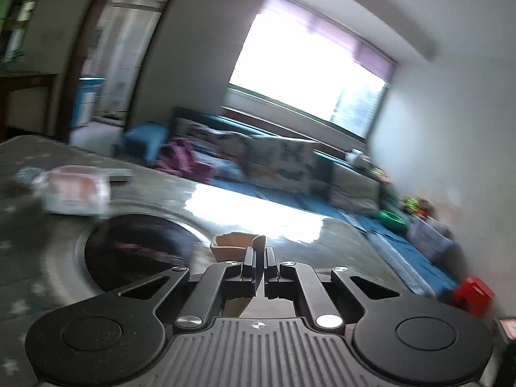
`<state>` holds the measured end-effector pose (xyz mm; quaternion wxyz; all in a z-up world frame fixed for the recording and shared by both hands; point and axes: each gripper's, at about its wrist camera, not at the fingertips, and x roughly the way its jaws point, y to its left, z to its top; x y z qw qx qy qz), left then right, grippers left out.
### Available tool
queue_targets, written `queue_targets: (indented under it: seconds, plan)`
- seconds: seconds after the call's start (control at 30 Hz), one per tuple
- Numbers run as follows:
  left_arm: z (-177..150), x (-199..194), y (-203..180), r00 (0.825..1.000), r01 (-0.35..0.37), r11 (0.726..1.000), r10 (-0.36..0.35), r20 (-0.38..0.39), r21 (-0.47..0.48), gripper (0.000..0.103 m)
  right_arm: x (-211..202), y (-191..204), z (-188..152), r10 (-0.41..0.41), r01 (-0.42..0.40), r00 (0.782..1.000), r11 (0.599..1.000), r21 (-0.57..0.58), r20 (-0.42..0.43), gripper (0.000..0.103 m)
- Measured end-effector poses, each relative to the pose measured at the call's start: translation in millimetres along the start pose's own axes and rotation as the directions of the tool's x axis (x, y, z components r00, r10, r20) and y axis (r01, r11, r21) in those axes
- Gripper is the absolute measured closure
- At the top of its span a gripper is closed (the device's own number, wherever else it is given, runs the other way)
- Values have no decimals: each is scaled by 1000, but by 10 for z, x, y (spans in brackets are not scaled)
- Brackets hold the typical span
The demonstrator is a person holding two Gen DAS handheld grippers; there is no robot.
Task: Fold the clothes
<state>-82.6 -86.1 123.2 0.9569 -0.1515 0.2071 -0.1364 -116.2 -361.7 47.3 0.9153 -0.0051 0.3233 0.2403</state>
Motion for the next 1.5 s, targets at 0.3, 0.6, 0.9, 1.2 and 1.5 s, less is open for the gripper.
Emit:
queue_targets:
  seconds: [0.3, 0.6, 0.9, 1.2, 1.5]
  plan:
    - [-256, 315, -560, 965, 239, 968, -228, -128, 79, 98, -10, -92, -65, -4, 5, 1000, 1000, 31, -2, 25]
    - [-576, 550, -691, 925, 308, 947, -275, -263, 92, 94, 13, -127, -114, -13, 14, 1000, 999, 44, -23, 25]
    - [-648, 300, -130, 955, 205, 962, -157, -250, 178, 86, 15, -146, -95, -15, 17, 999, 999, 48, -33, 33]
    - [-843, -87, 405, 960, 95, 961, -19, -279, 261, 67, 45, -189, -7, 33, -29, 999, 995, 98, -41, 34]
    - [-989, -156, 418, 961, 111, 923, -5, -277, 367, 67, 183, -200, 17, 1, 4, 995, 999, 49, -105, 49]
